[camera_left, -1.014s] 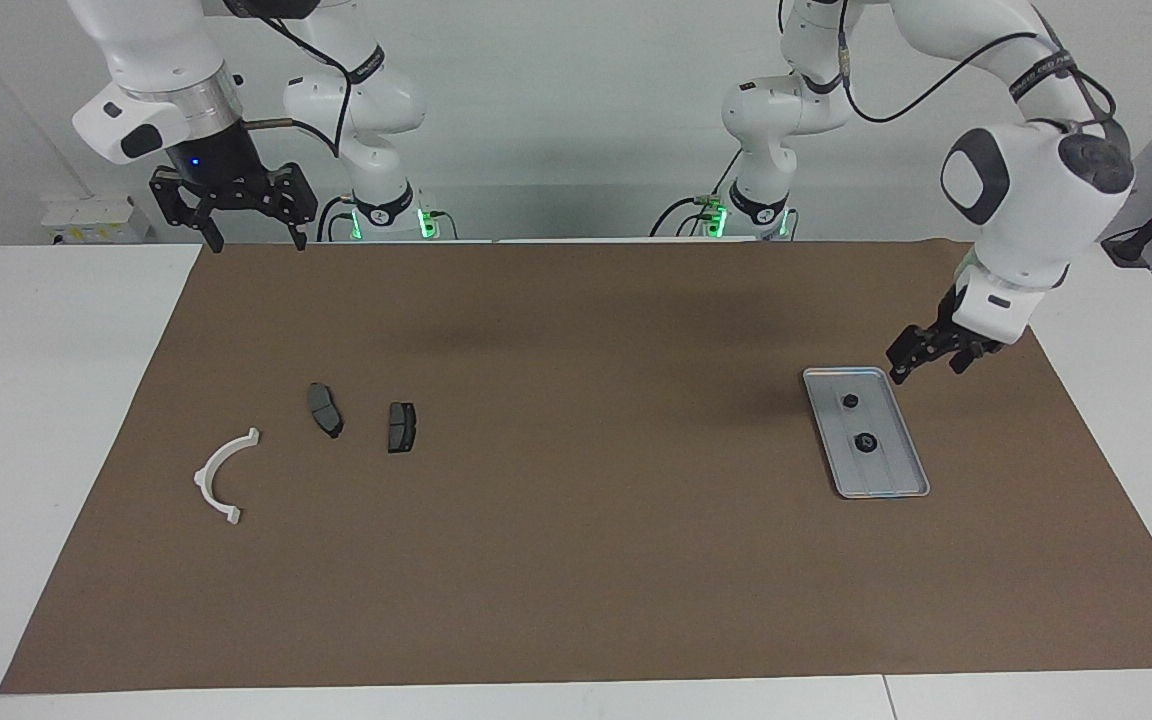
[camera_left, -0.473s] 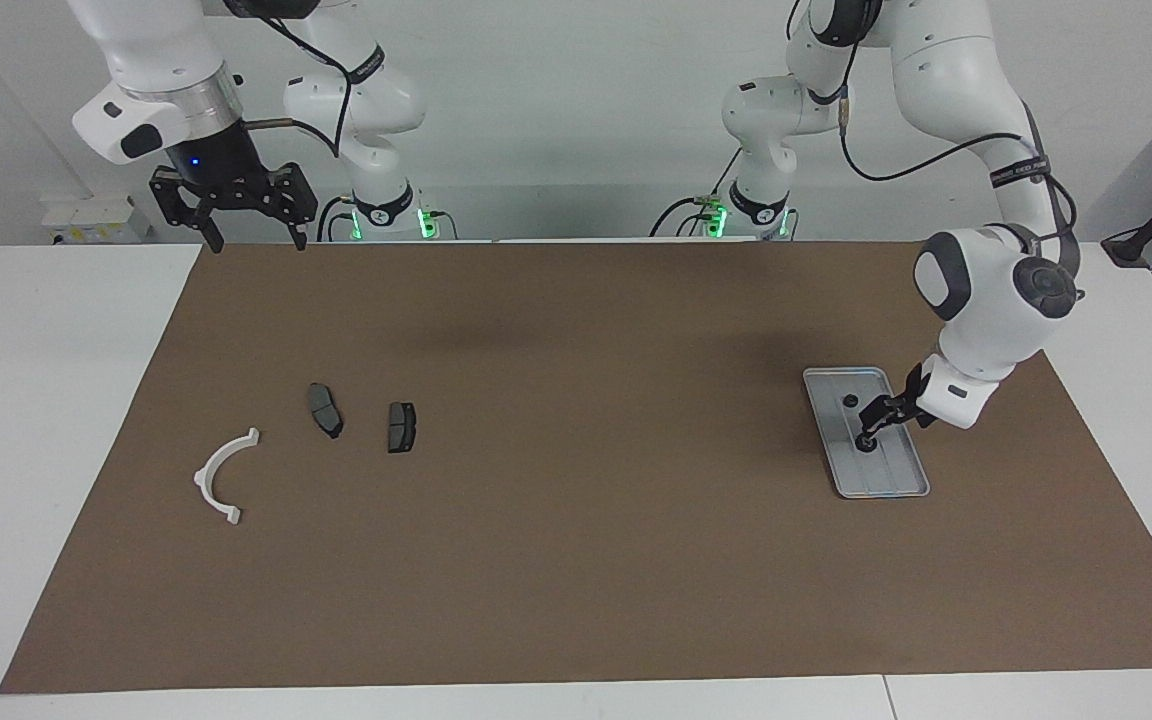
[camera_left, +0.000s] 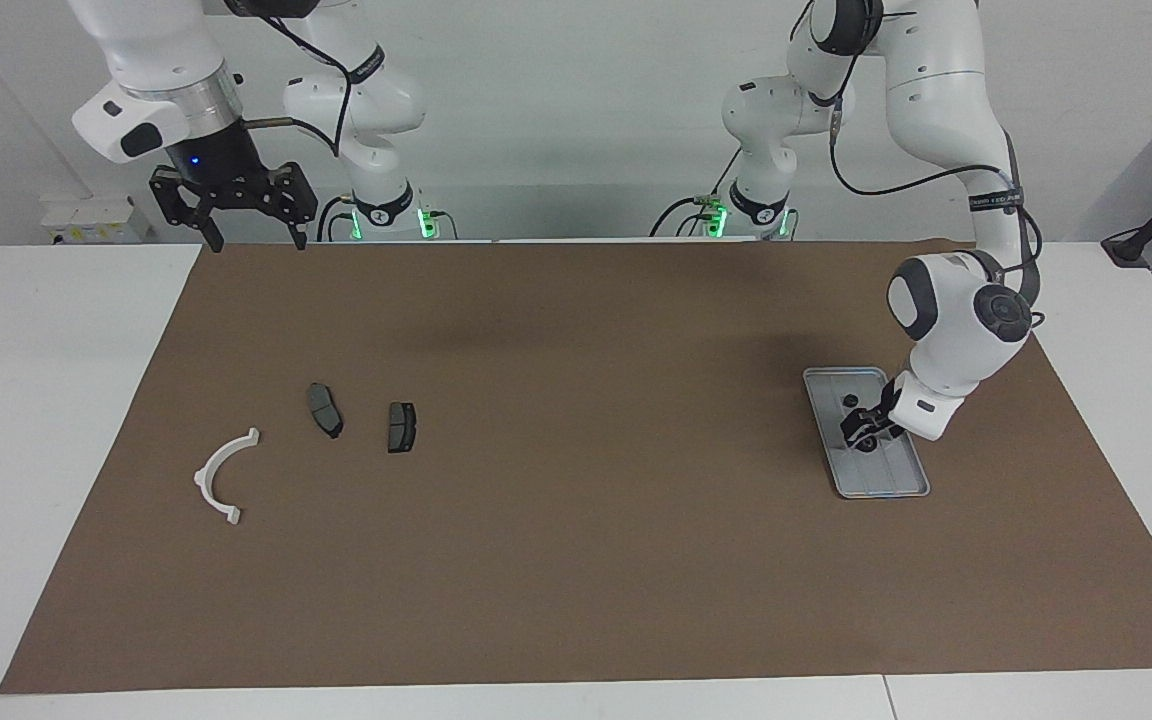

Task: Place bearing gear from tray to pile

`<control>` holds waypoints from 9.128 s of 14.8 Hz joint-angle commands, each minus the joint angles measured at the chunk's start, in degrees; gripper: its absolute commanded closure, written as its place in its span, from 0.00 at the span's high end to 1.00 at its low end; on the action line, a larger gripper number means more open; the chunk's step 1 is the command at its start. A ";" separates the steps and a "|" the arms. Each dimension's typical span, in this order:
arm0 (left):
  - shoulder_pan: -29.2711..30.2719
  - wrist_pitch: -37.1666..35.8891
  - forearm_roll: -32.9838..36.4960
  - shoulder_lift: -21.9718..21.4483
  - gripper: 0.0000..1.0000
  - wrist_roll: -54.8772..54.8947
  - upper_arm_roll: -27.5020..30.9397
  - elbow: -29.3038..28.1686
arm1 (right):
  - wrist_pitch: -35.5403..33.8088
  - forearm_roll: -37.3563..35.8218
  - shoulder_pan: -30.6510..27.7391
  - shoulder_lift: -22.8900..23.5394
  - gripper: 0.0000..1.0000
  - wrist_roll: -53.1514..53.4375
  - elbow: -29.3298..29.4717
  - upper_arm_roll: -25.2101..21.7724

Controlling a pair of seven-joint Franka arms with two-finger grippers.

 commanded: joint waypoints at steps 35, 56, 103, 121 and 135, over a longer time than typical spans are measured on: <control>-20.03 -8.24 1.12 -8.16 1.00 -28.02 -0.35 -1.13 | 18.91 3.51 22.49 7.68 1.00 40.17 -7.72 1.72; -0.40 3.18 1.04 -13.20 0.61 0.52 -0.35 -16.37 | 25.00 -3.79 37.54 53.75 1.00 69.65 30.51 1.72; -31.86 -5.88 1.74 7.45 0.02 -45.36 -0.44 17.23 | 29.88 -2.73 -2.36 36.70 0.00 -8.56 7.34 2.69; -22.05 -10.67 1.74 -4.03 1.00 -39.52 -0.09 10.35 | 35.16 -3.44 -0.18 35.75 1.00 -4.38 1.67 2.34; -4.53 -32.66 0.69 -19.79 1.00 -11.26 -0.08 10.09 | 18.58 -2.82 33.40 49.16 1.00 62.61 29.87 3.13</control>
